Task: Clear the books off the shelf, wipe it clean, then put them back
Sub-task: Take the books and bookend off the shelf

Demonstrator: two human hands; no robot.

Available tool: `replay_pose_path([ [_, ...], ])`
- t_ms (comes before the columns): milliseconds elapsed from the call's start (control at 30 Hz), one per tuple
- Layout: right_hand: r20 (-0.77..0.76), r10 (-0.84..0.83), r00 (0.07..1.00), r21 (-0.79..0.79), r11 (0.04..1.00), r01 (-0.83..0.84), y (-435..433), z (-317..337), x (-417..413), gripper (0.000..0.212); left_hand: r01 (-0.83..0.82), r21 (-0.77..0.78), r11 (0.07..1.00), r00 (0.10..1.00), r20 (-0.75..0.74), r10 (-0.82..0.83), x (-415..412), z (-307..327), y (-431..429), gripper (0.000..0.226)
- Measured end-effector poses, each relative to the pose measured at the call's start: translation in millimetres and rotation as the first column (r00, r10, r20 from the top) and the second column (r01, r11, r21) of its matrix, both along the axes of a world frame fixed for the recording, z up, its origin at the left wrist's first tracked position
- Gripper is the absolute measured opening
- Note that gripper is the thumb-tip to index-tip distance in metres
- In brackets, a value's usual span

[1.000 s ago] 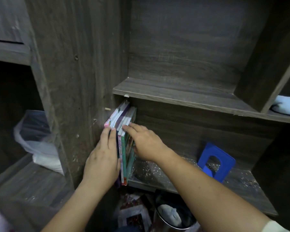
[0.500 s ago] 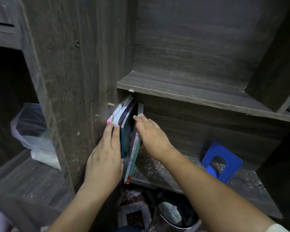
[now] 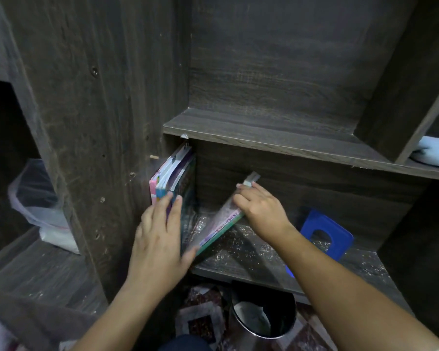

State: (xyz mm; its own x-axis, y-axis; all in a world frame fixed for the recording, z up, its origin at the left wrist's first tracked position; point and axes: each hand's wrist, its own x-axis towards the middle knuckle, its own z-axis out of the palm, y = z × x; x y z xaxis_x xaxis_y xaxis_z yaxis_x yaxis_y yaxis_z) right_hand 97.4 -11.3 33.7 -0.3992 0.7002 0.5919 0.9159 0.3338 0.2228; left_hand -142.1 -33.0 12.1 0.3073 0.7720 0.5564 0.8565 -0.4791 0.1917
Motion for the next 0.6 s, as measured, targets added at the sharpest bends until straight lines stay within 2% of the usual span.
replay_pose_path([
  [67,-0.060,-0.025,0.998,0.014,1.000,0.026,-16.7,1.5,13.2,0.019,0.083,-0.023,0.996,0.996,-0.010,-0.084,9.5,-4.0,-3.5,0.097],
  [167,-0.203,-0.052,0.978,0.056,0.996,0.064,-41.1,1.6,37.0,0.015,0.159,-0.090,0.983,0.987,-0.021,-0.161,27.1,-8.5,-6.9,0.085],
  [267,-0.336,-0.075,0.939,0.087,0.990,0.110,-72.5,7.1,61.4,0.025,0.185,-0.106,0.977,0.980,-0.053,-0.191,46.2,-9.4,-9.1,0.079],
  [400,-0.446,-0.040,0.894,0.124,0.987,0.106,-123.0,17.8,83.3,0.022,0.173,-0.095,0.980,0.972,-0.143,-0.186,72.7,4.2,-8.8,0.064],
  [500,-0.484,-0.103,0.869,0.031,0.990,0.135,-157.2,23.7,97.1,0.019,0.219,-0.173,0.960,0.954,-0.171,-0.248,95.8,18.2,-16.2,0.034],
  [600,-0.480,-0.400,0.781,-0.209,0.917,0.341,-191.2,36.7,110.2,0.025,0.272,-0.213,0.938,0.933,-0.182,-0.312,122.9,27.4,-32.5,0.025],
])
